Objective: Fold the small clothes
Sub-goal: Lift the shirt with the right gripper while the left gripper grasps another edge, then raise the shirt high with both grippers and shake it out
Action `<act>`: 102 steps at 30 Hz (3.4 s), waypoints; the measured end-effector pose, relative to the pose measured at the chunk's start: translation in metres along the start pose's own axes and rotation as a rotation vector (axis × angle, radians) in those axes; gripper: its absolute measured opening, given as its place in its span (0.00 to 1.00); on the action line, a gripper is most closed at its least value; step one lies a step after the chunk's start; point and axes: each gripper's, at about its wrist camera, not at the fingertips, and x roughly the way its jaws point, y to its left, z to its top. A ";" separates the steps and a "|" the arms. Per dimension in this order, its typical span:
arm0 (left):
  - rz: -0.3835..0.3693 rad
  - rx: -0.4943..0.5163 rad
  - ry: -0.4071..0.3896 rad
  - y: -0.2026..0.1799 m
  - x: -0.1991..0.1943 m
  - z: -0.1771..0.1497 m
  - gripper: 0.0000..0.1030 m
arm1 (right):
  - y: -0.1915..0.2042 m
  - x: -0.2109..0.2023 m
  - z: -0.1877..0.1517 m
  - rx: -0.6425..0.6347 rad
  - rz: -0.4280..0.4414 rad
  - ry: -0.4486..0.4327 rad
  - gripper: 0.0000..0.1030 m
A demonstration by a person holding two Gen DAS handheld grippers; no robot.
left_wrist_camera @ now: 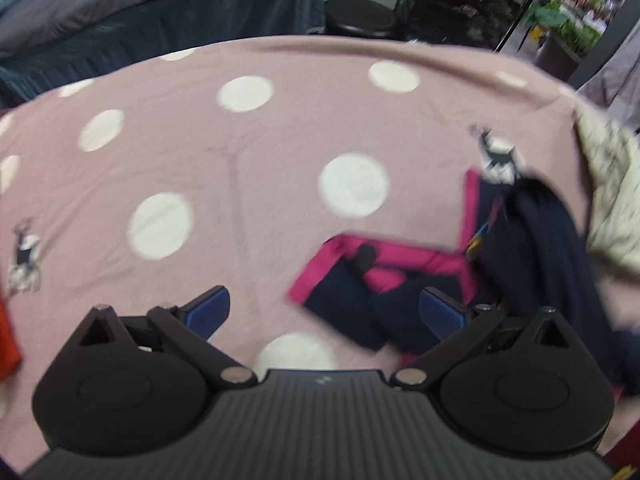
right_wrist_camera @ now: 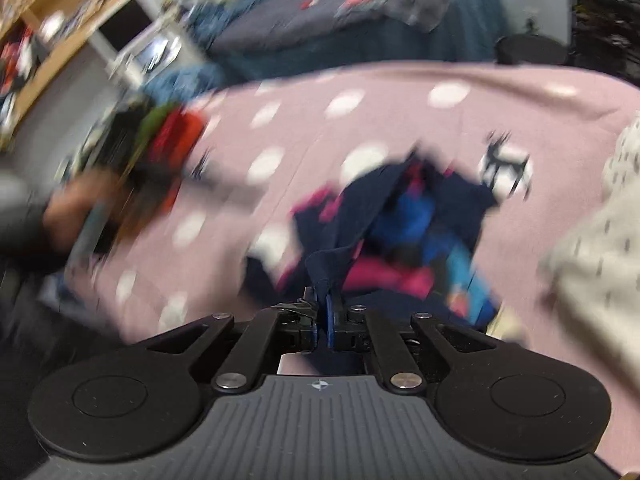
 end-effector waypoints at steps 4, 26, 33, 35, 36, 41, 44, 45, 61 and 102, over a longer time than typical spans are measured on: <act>-0.160 0.007 0.031 -0.041 0.016 0.041 0.92 | 0.025 0.015 -0.042 0.008 -0.003 0.105 0.08; -0.065 0.382 0.158 -0.178 0.045 0.056 0.06 | 0.022 -0.005 -0.067 0.190 -0.128 -0.074 0.08; -0.160 0.041 -0.077 -0.064 -0.049 0.090 0.00 | 0.020 -0.050 -0.035 0.164 -0.254 -0.277 0.08; -0.124 -0.035 -0.198 -0.033 -0.084 0.098 0.00 | 0.023 -0.067 -0.015 0.140 -0.293 -0.365 0.08; -0.092 -0.059 -0.254 -0.019 -0.101 0.102 0.00 | 0.026 -0.075 -0.003 0.121 -0.320 -0.405 0.08; -0.060 -0.096 -0.322 0.025 -0.153 0.118 0.12 | 0.043 -0.099 0.064 0.002 -0.346 -0.547 0.08; -0.043 0.011 -0.297 0.013 -0.145 0.101 0.80 | 0.053 -0.096 0.079 -0.080 -0.361 -0.505 0.08; -0.052 0.038 -0.283 0.006 -0.138 0.092 0.88 | 0.054 -0.096 0.076 -0.081 -0.331 -0.491 0.08; 0.153 0.615 0.059 -0.181 0.016 0.058 0.58 | 0.110 -0.089 0.021 -0.072 -0.173 -0.353 0.08; 0.302 -0.177 -1.329 -0.042 -0.470 0.022 0.55 | 0.143 -0.232 0.157 -0.388 -0.260 -1.118 0.06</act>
